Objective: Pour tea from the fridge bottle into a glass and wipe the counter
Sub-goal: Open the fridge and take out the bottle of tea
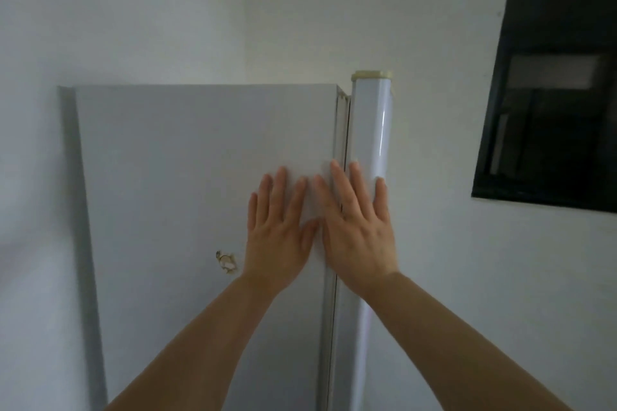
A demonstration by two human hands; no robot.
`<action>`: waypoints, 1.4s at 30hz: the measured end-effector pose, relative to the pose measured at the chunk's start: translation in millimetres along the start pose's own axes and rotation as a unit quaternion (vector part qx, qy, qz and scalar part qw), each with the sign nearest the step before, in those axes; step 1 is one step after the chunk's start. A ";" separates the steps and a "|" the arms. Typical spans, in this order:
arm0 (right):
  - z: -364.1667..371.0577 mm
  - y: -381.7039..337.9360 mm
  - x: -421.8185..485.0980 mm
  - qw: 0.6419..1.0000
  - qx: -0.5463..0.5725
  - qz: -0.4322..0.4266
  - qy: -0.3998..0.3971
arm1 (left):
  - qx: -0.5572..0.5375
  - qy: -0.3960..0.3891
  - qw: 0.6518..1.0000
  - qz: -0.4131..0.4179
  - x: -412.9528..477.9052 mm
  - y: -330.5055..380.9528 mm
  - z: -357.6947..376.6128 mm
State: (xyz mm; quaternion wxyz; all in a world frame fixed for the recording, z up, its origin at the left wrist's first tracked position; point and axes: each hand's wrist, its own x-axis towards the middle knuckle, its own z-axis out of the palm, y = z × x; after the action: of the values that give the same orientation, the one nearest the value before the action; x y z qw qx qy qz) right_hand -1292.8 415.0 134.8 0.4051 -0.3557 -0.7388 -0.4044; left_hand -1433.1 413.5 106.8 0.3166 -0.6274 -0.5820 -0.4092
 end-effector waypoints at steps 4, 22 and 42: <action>3.9 6.4 -3.4 0.999 -0.036 -0.002 0.009 | -0.005 0.062 0.998 0.016 0.9 -0.7 11.9; -21.5 43.0 -25.3 0.994 -0.094 0.011 -0.050 | -0.004 0.079 0.996 0.027 1.2 -0.5 12.5; -59.6 138.7 -101.9 0.961 -0.090 0.221 -0.136 | -0.111 0.015 0.980 0.164 -34.0 86.9 29.9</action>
State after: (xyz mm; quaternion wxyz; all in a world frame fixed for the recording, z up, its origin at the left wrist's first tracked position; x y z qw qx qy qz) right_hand -1113.3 400.3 108.0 0.3467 -0.5970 -0.6501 -0.3174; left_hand -1342.4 413.1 69.8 0.3163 -0.7396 -0.4171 -0.4231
